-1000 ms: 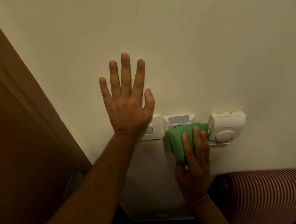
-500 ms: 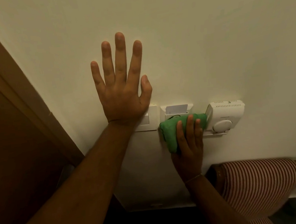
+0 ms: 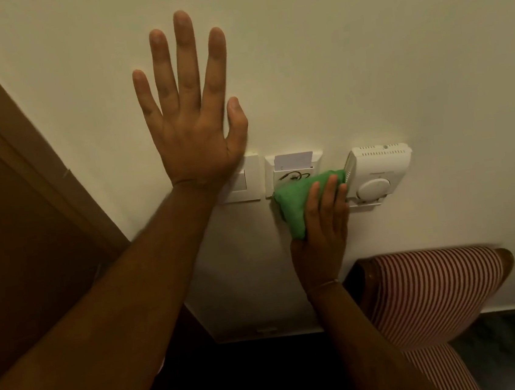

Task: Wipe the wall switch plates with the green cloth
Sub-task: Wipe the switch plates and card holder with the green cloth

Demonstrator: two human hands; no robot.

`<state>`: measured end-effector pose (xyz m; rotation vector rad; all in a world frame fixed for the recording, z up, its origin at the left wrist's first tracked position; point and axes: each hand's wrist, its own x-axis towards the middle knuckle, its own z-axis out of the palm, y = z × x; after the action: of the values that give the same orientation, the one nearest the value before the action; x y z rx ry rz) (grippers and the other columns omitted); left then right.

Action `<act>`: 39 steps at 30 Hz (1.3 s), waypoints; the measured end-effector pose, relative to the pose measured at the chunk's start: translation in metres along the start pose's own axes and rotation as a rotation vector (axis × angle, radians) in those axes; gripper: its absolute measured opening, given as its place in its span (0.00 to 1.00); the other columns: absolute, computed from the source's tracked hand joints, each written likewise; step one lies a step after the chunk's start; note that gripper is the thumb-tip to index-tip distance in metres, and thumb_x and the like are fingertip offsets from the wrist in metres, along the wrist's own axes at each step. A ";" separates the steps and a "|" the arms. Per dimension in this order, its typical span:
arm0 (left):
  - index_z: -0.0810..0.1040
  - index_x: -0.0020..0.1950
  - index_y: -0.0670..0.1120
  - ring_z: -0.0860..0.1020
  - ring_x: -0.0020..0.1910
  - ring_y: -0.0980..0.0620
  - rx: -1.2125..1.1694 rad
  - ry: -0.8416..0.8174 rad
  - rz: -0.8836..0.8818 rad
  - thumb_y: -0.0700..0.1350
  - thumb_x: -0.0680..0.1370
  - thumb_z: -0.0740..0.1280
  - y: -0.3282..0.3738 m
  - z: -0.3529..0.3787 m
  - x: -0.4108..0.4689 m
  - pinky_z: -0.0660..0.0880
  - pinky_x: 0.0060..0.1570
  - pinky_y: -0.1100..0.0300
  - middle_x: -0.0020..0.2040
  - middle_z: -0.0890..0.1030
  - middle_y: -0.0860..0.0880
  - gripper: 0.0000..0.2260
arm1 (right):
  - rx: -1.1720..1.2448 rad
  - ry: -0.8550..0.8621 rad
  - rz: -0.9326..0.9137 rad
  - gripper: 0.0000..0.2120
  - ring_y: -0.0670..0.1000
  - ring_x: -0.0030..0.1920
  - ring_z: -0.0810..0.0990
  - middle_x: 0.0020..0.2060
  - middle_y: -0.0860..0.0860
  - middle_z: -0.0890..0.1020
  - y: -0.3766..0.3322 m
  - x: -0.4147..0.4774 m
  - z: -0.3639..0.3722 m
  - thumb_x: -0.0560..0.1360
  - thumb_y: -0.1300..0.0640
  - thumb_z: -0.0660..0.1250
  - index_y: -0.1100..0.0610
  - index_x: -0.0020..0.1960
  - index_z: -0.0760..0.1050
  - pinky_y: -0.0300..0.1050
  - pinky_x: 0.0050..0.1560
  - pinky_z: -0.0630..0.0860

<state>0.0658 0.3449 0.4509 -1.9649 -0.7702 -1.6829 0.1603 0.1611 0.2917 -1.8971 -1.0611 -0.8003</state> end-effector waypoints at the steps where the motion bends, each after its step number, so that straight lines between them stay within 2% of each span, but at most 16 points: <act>1: 0.45 0.92 0.57 0.52 0.93 0.41 0.006 -0.001 0.001 0.56 0.89 0.55 -0.001 0.001 0.000 0.44 0.90 0.39 0.89 0.57 0.41 0.33 | 0.024 0.008 0.018 0.31 0.56 0.87 0.43 0.83 0.60 0.57 -0.005 -0.002 0.003 0.88 0.57 0.51 0.53 0.86 0.42 0.60 0.86 0.52; 3: 0.45 0.92 0.57 0.56 0.90 0.36 0.014 -0.005 0.005 0.56 0.89 0.54 -0.002 0.002 -0.001 0.44 0.90 0.39 0.88 0.58 0.40 0.32 | 0.080 0.023 0.026 0.37 0.56 0.87 0.42 0.85 0.58 0.52 -0.020 -0.001 0.011 0.85 0.61 0.60 0.53 0.86 0.42 0.60 0.86 0.50; 5: 0.46 0.92 0.57 0.58 0.89 0.34 0.016 -0.002 0.005 0.56 0.90 0.54 -0.001 0.002 -0.001 0.45 0.90 0.38 0.88 0.60 0.39 0.32 | 0.132 0.015 -0.019 0.40 0.57 0.87 0.41 0.86 0.54 0.45 -0.039 0.001 0.018 0.84 0.63 0.62 0.53 0.87 0.42 0.58 0.86 0.46; 8: 0.47 0.93 0.56 0.50 0.93 0.41 0.018 0.008 -0.015 0.56 0.90 0.54 0.000 0.003 -0.001 0.45 0.90 0.37 0.89 0.59 0.40 0.32 | 0.155 0.010 -0.127 0.39 0.56 0.87 0.41 0.86 0.52 0.46 -0.051 0.006 0.023 0.85 0.61 0.62 0.53 0.86 0.42 0.56 0.87 0.43; 10: 0.46 0.93 0.57 0.46 0.91 0.46 0.022 0.009 -0.020 0.56 0.90 0.54 -0.001 0.003 -0.001 0.45 0.90 0.38 0.89 0.58 0.40 0.32 | 0.112 -0.002 -0.167 0.40 0.56 0.87 0.42 0.86 0.52 0.44 -0.043 0.005 0.021 0.84 0.61 0.64 0.53 0.86 0.43 0.55 0.87 0.44; 12: 0.46 0.92 0.57 0.50 0.93 0.41 0.023 0.005 -0.008 0.56 0.90 0.54 -0.001 0.003 -0.001 0.44 0.90 0.38 0.88 0.59 0.40 0.32 | 0.055 0.018 -0.105 0.38 0.57 0.87 0.43 0.86 0.53 0.44 -0.027 0.001 0.016 0.85 0.62 0.61 0.53 0.87 0.43 0.57 0.87 0.48; 14: 0.45 0.92 0.57 0.58 0.90 0.34 0.035 0.006 0.002 0.56 0.89 0.55 -0.001 0.003 0.000 0.43 0.90 0.40 0.88 0.61 0.39 0.33 | 0.038 0.054 0.066 0.41 0.59 0.86 0.46 0.86 0.56 0.48 -0.018 -0.001 0.011 0.83 0.65 0.65 0.54 0.86 0.44 0.58 0.86 0.50; 17: 0.44 0.92 0.57 0.59 0.87 0.34 0.052 0.008 0.012 0.56 0.89 0.55 0.000 0.004 0.000 0.42 0.90 0.41 0.88 0.61 0.39 0.34 | 0.083 0.070 0.179 0.43 0.57 0.87 0.44 0.84 0.57 0.52 -0.024 -0.002 0.012 0.80 0.67 0.68 0.56 0.86 0.45 0.58 0.86 0.50; 22: 0.52 0.94 0.53 0.60 0.88 0.32 0.066 -0.013 -0.009 0.56 0.90 0.54 0.002 0.001 -0.001 0.46 0.90 0.37 0.88 0.62 0.38 0.32 | 0.202 -0.013 -0.017 0.41 0.56 0.87 0.41 0.86 0.50 0.42 -0.054 -0.004 0.023 0.82 0.63 0.61 0.52 0.87 0.42 0.56 0.86 0.43; 24: 0.59 0.92 0.50 0.61 0.87 0.32 0.074 -0.019 -0.026 0.56 0.90 0.54 0.003 -0.001 0.000 0.47 0.90 0.36 0.87 0.63 0.37 0.29 | 0.187 -0.052 -0.110 0.41 0.55 0.87 0.41 0.86 0.49 0.41 -0.058 -0.004 0.026 0.82 0.60 0.62 0.51 0.86 0.41 0.55 0.87 0.42; 26: 0.61 0.91 0.48 0.61 0.87 0.31 0.090 -0.023 -0.024 0.55 0.90 0.54 0.003 -0.003 0.000 0.46 0.89 0.37 0.87 0.64 0.36 0.28 | 0.142 -0.049 -0.127 0.42 0.55 0.87 0.41 0.86 0.49 0.41 -0.047 -0.005 0.025 0.82 0.60 0.64 0.51 0.87 0.41 0.55 0.87 0.43; 30: 0.60 0.90 0.48 0.61 0.86 0.31 0.116 -0.009 -0.009 0.55 0.89 0.54 0.002 -0.003 0.001 0.44 0.89 0.39 0.87 0.64 0.36 0.29 | 0.204 0.071 0.180 0.42 0.57 0.87 0.45 0.86 0.49 0.44 -0.024 0.000 0.017 0.81 0.67 0.60 0.50 0.87 0.42 0.59 0.86 0.50; 32: 0.57 0.92 0.50 0.61 0.87 0.32 0.116 -0.003 -0.004 0.56 0.89 0.54 0.002 0.000 0.000 0.43 0.89 0.40 0.87 0.62 0.37 0.31 | 0.260 0.090 0.255 0.41 0.56 0.87 0.44 0.86 0.48 0.44 -0.032 0.002 0.018 0.82 0.67 0.58 0.49 0.86 0.41 0.60 0.86 0.50; 35: 0.47 0.94 0.55 0.57 0.90 0.36 0.094 0.016 0.002 0.56 0.90 0.55 0.000 0.003 0.000 0.42 0.90 0.40 0.88 0.58 0.39 0.33 | 0.290 0.025 0.164 0.40 0.56 0.87 0.41 0.86 0.47 0.42 -0.053 -0.001 0.024 0.81 0.64 0.57 0.50 0.86 0.41 0.58 0.86 0.44; 38: 0.45 0.93 0.56 0.43 0.93 0.48 0.060 0.029 -0.003 0.56 0.90 0.55 -0.002 0.004 0.001 0.41 0.90 0.41 0.88 0.54 0.41 0.33 | 0.231 -0.023 -0.073 0.45 0.55 0.87 0.40 0.86 0.47 0.41 -0.060 0.001 0.028 0.80 0.62 0.65 0.50 0.86 0.40 0.54 0.87 0.42; 39: 0.46 0.93 0.55 0.43 0.93 0.48 0.057 0.027 -0.004 0.56 0.90 0.55 -0.001 0.003 0.001 0.41 0.90 0.41 0.89 0.54 0.41 0.33 | 0.208 -0.024 -0.113 0.46 0.55 0.87 0.41 0.86 0.47 0.41 -0.055 0.003 0.028 0.80 0.61 0.68 0.50 0.86 0.41 0.55 0.87 0.42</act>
<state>0.0675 0.3483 0.4514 -1.8999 -0.8036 -1.6674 0.1169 0.2041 0.2990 -1.6878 -1.2265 -0.7024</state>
